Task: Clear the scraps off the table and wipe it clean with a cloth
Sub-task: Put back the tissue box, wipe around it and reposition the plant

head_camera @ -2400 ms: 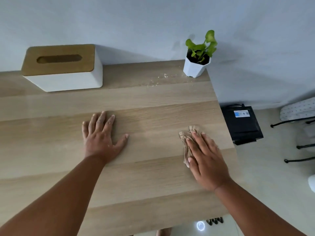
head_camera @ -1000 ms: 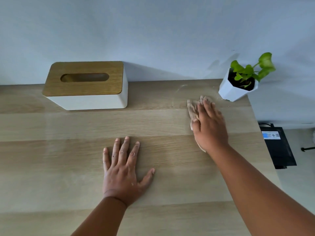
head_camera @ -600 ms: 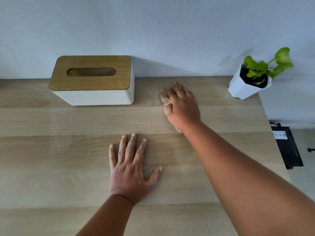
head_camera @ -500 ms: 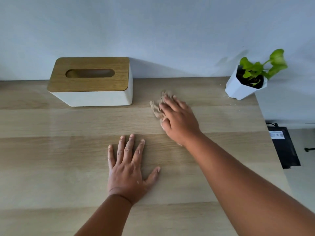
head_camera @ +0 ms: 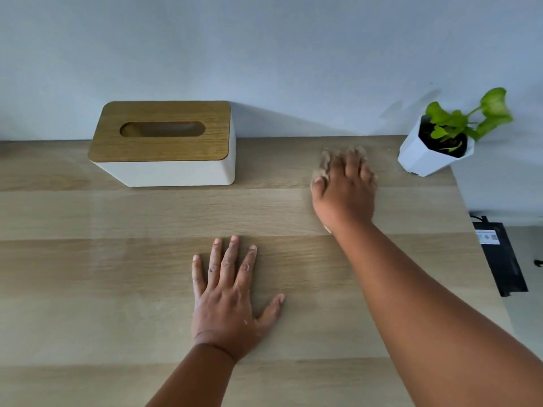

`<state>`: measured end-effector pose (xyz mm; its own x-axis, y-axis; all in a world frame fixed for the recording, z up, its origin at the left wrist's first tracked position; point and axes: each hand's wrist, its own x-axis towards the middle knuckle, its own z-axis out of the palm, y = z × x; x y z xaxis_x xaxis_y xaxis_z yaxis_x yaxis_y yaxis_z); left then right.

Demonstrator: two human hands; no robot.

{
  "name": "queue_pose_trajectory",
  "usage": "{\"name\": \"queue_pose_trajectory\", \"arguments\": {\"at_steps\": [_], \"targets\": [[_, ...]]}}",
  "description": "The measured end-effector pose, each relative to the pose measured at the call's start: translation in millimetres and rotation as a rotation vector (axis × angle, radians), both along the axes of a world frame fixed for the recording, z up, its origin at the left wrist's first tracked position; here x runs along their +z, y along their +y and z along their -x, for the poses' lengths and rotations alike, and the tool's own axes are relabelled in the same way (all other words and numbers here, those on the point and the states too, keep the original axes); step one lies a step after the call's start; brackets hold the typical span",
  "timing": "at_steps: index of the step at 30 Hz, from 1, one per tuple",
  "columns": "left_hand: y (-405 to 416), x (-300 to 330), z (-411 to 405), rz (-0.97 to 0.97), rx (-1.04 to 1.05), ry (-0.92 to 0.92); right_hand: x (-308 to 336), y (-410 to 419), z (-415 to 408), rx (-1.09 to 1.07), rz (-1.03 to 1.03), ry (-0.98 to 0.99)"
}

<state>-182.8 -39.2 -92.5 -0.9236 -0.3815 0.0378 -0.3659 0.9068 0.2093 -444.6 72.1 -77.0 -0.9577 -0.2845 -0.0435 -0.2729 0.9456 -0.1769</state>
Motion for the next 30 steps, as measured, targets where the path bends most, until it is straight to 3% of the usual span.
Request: {"name": "queue_pose_trajectory", "arguments": {"at_steps": [7,11,14,21,27,30], "targets": [[-0.3,-1.2,0.8,0.01,-0.001,-0.033,3.2,-65.0,-10.7,0.291,0.047,-0.001],[-0.9,-0.5,0.2,0.008,0.002,-0.046,3.6,-37.2,-27.9,0.594,0.019,0.002],[-0.6,1.1,1.1,0.003,0.001,-0.05,1.1,4.0,-41.9,0.68,0.03,-0.016],[-0.5,2.4,-0.1,-0.009,-0.006,-0.042,0.7,63.1,-36.2,0.289,0.025,-0.02],[-1.2,1.5,0.8,-0.01,-0.014,-0.048,4.5,-13.7,-1.9,-0.017,0.007,-0.024],[-1.2,0.9,0.9,-0.019,-0.021,-0.041,5.6,-54.1,-0.7,0.04,0.029,-0.032]]}}
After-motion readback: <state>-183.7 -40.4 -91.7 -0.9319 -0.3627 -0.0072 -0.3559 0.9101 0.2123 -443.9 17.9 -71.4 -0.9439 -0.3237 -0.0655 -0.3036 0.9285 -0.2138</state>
